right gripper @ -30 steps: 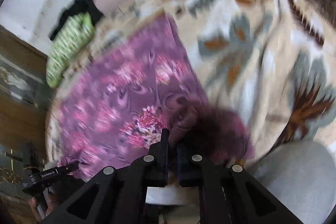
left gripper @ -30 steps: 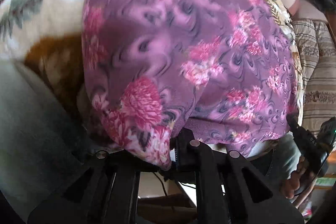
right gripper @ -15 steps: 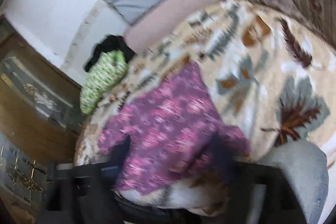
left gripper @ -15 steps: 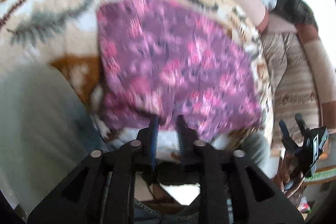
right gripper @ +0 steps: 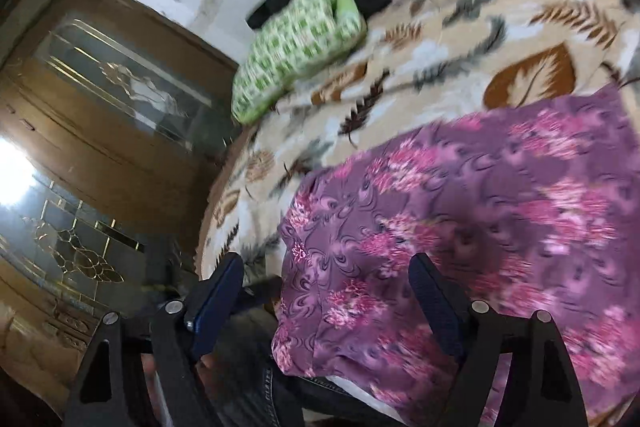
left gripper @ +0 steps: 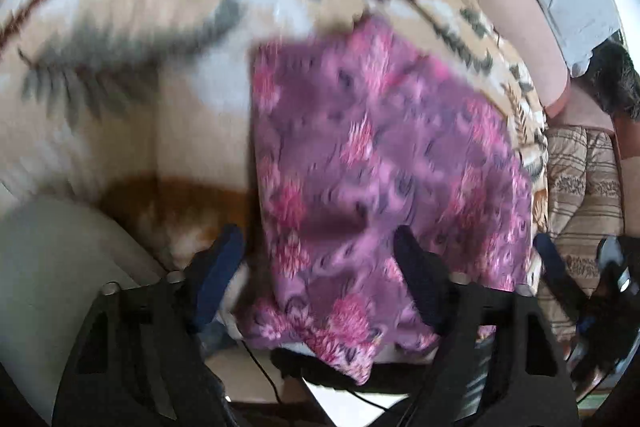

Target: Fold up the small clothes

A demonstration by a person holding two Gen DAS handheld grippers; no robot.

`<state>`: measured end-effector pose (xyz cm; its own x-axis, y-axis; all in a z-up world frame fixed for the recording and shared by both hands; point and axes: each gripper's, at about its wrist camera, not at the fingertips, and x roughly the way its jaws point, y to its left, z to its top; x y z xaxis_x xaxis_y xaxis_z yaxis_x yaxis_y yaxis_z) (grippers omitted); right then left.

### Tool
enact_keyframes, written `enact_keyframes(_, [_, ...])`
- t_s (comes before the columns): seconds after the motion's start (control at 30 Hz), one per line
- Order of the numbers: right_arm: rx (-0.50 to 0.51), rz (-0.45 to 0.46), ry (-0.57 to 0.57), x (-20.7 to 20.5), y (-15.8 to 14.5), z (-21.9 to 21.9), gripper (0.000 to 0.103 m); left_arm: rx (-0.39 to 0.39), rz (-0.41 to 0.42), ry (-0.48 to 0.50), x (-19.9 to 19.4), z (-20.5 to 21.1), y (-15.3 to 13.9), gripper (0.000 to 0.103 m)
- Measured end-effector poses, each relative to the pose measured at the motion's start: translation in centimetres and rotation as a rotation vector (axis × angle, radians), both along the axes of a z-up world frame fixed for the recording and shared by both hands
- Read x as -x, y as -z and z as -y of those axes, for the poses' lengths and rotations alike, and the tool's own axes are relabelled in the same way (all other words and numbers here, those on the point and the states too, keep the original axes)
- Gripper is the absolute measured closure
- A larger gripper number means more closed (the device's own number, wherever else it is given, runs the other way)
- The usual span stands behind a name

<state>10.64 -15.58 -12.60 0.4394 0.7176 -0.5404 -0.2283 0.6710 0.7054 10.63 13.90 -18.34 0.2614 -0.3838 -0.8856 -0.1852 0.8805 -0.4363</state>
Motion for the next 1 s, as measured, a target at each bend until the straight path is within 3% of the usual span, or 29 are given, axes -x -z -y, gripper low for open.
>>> enact_keyframes(0.2, [0.003,-0.05,-0.05,-3.4,1.3,-3.5,0.02,0.066,-0.05,0.058,0.9,0.5,2.0,0.034])
enact_keyframes(0.27, [-0.005,-0.065,-0.051,-4.4,1.6,-4.2,0.02,0.068,-0.054,0.071,0.6,0.6,2.7,0.039])
enact_keyframes(0.3, [-0.004,-0.067,-0.049,-4.7,1.6,-4.6,0.02,0.069,-0.046,0.063,0.3,0.7,2.7,0.044])
enact_keyframes(0.4, [0.008,-0.08,-0.067,-5.6,2.0,-5.8,0.023,0.11,-0.017,0.08,0.4,0.7,2.4,0.071])
enact_keyframes(0.5, [0.037,-0.108,-0.096,-6.0,2.5,-6.8,0.026,0.14,-0.015,0.073,0.2,0.6,2.4,0.072])
enact_keyframes(0.63, [0.073,-0.159,-0.167,-6.9,3.4,-8.7,0.026,0.1,-0.023,0.077,0.1,1.3,2.6,0.07])
enact_keyframes(0.67, [0.075,-0.172,-0.194,-7.1,3.6,-9.2,0.026,0.087,-0.018,0.076,0.2,1.3,2.4,0.072])
enact_keyframes(0.7, [0.094,-0.198,-0.233,-7.6,3.8,-10.2,0.026,0.071,-0.001,0.065,0.4,1.4,2.0,0.085])
enact_keyframes(0.83, [0.157,-0.28,-0.302,-9.5,3.7,-12.5,0.026,0.0,0.118,0.049,1.9,2.2,-0.3,0.088])
enact_keyframes(1.0, [0.312,-0.272,-0.405,-11.1,2.3,-16.8,0.026,-0.319,0.328,0.15,4.0,7.5,-3.2,0.089])
